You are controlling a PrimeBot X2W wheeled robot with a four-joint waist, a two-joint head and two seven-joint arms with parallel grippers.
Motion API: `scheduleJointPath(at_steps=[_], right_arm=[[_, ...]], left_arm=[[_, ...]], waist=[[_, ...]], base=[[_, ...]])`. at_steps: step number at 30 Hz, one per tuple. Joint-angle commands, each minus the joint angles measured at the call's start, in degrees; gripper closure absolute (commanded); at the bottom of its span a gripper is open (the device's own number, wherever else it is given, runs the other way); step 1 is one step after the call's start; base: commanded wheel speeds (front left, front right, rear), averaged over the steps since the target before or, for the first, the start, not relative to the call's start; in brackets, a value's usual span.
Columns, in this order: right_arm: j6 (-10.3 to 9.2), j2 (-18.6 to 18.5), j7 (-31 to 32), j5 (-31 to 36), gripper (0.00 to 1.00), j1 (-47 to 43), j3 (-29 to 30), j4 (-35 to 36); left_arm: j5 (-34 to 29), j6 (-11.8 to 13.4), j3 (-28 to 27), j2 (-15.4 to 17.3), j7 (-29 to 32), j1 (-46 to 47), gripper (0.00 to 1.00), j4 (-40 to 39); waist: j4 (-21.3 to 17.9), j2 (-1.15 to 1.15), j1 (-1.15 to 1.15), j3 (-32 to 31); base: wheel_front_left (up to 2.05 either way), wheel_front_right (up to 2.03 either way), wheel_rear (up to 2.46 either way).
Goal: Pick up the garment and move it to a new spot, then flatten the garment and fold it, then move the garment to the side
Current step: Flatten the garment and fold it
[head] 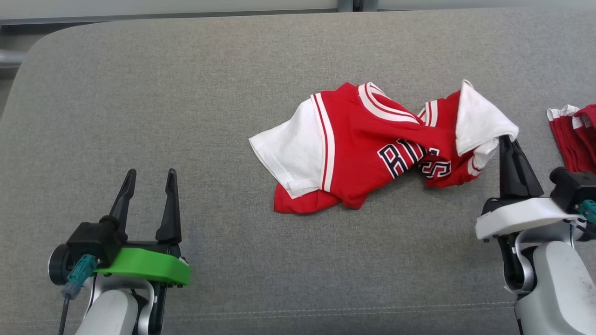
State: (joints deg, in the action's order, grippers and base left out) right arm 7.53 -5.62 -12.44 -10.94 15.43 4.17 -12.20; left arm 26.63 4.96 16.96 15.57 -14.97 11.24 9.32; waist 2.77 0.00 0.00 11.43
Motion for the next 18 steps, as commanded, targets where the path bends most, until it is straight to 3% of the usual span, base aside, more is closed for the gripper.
scheduleJointPath(at_steps=[1,8,9,10,11,15,18], right_arm=[[-0.08,0.18,-0.23,-1.21,1.0,-0.47,1.18,-1.01],[-0.07,1.14,-1.95,-4.64,1.0,1.98,8.49,-11.57],[-0.07,1.31,-2.06,-5.11,0.95,2.21,9.17,-12.73],[-0.07,1.35,-2.22,-4.88,0.69,2.22,9.49,-13.88],[-0.07,1.41,-2.39,-4.9,0.0,2.46,9.84,-14.47],[-0.07,1.79,-2.75,-4.93,0.0,1.28,11.13,-14.55],[-0.07,1.98,-2.73,-3.56,0.0,-0.34,12.37,-10.54]], left_arm=[[-0.6,-0.39,-0.16,0.02,-0.19,-0.13,0.0,-0.17],[-1.08,-0.86,0.19,0.02,-0.2,0.88,0.0,0.2],[-1.14,-0.88,0.23,-0.02,-0.2,1.0,0.0,0.29],[-1.23,-0.9,0.26,-0.05,-0.2,1.06,0.0,0.33],[-1.29,-0.9,0.3,-0.08,-0.2,1.11,0.0,0.34],[-1.5,-0.66,0.07,0.03,-0.2,0.57,0.0,0.23],[-1.67,-0.31,-0.25,0.4,-0.2,0.2,0.0,-0.03]], waist=[[-0.02,0.0,0.0,0.15],[-0.47,0.0,0.0,0.77],[-0.54,0.0,0.0,0.79],[-0.62,0.0,0.0,0.77],[-0.69,0.0,0.0,0.77],[-1.15,0.0,0.0,0.28],[-1.58,0.0,0.0,-0.21]], base=[[0.0,0.0,0.0],[0.0,0.0,0.0],[0.0,0.0,0.0],[0.0,0.0,0.0],[0.0,0.0,0.0],[0.0,0.0,0.0],[0.0,0.0,0.0]])
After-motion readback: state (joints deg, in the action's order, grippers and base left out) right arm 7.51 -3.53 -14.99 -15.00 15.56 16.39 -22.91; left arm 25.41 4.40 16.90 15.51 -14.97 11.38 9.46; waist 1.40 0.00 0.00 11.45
